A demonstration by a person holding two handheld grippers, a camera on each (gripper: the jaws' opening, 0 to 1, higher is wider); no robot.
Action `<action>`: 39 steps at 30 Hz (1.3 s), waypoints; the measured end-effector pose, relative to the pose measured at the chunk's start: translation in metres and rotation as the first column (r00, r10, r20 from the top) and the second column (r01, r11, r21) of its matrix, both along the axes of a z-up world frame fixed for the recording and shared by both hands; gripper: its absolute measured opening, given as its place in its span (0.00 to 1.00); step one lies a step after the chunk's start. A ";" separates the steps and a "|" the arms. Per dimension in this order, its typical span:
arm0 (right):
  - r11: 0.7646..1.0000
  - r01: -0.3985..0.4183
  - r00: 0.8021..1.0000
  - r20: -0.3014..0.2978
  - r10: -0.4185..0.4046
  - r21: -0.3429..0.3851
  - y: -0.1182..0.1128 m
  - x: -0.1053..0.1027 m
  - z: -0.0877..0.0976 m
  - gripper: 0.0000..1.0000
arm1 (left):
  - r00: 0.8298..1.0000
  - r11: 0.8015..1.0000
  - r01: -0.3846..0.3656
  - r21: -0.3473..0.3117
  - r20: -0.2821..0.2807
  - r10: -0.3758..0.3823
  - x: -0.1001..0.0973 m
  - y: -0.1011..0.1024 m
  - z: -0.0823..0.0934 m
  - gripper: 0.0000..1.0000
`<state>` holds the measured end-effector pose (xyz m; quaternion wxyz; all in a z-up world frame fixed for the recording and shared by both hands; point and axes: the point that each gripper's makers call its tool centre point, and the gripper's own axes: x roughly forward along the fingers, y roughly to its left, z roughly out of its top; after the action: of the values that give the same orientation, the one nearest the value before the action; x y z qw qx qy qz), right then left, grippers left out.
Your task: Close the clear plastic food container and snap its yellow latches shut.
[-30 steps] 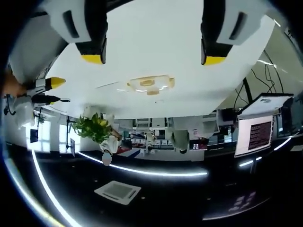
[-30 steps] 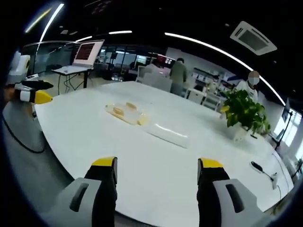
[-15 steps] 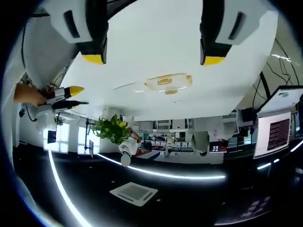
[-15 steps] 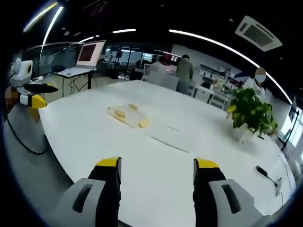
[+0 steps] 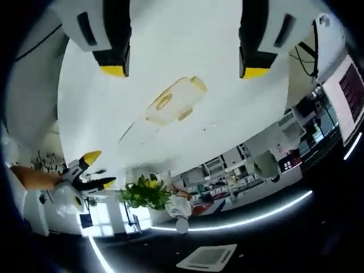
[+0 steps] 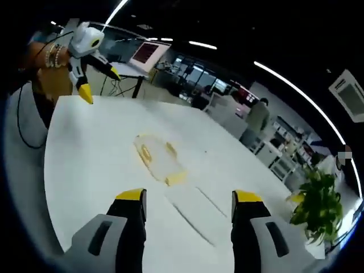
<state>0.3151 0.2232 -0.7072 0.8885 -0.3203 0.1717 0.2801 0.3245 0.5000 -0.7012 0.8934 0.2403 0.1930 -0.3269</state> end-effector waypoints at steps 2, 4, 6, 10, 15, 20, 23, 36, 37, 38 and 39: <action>1.000 -0.009 1.000 0.000 0.009 -0.015 0.004 0.012 -0.002 0.56 | 0.998 0.994 0.055 0.093 -0.019 -0.053 0.016 0.001 -0.010 0.73; 0.999 -0.031 0.999 -0.019 0.030 -0.009 0.010 0.025 -0.005 0.57 | 0.994 0.971 0.110 0.213 -0.018 -0.108 0.033 0.002 -0.021 0.73; 0.997 -0.054 0.996 -0.079 0.049 -0.050 0.013 0.037 -0.013 0.53 | 0.985 0.935 0.170 0.311 -0.050 -0.162 0.049 0.002 -0.033 0.72; 0.988 -0.121 0.990 -0.082 0.114 -0.091 0.027 0.070 -0.018 0.50 | 0.962 0.897 0.269 0.351 -0.141 -0.233 0.078 -0.006 -0.051 0.69; 0.970 -0.210 0.971 -0.137 0.193 -0.120 0.045 0.098 -0.029 0.52 | 0.941 0.861 0.312 0.401 -0.257 -0.221 0.106 -0.003 -0.071 0.65; 0.928 -0.334 0.928 -0.232 0.292 -0.166 0.056 0.112 -0.049 0.51 | 0.905 0.830 0.393 0.396 -0.329 -0.271 0.122 -0.014 -0.085 0.65; 0.916 -0.381 0.893 -0.304 0.330 -0.123 0.063 0.115 -0.060 0.49 | 0.866 0.795 0.472 0.382 -0.372 -0.335 0.127 -0.023 -0.094 0.63; 0.843 -0.530 0.724 -0.570 0.390 -0.097 0.074 0.117 -0.113 0.52 | 0.772 0.720 0.587 0.369 -0.522 -0.362 0.137 -0.038 -0.125 0.55; 0.833 -0.543 0.721 -0.568 0.397 -0.106 0.075 0.118 -0.114 0.53 | 0.765 0.720 0.594 0.358 -0.530 -0.367 0.135 -0.039 -0.126 0.55; 0.823 -0.555 0.716 -0.573 0.399 -0.119 0.075 0.118 -0.117 0.54 | 0.760 0.715 0.600 0.358 -0.533 -0.371 0.134 -0.040 -0.127 0.54; 0.815 -0.564 0.708 -0.587 0.393 -0.135 0.073 0.118 -0.120 0.53 | 0.758 0.709 0.605 0.362 -0.536 -0.373 0.134 -0.041 -0.128 0.53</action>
<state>0.4331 0.2960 -0.8268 0.6391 -0.3959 0.3622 0.5510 0.4588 0.4593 -0.8296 0.6076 0.4362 0.3896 -0.5373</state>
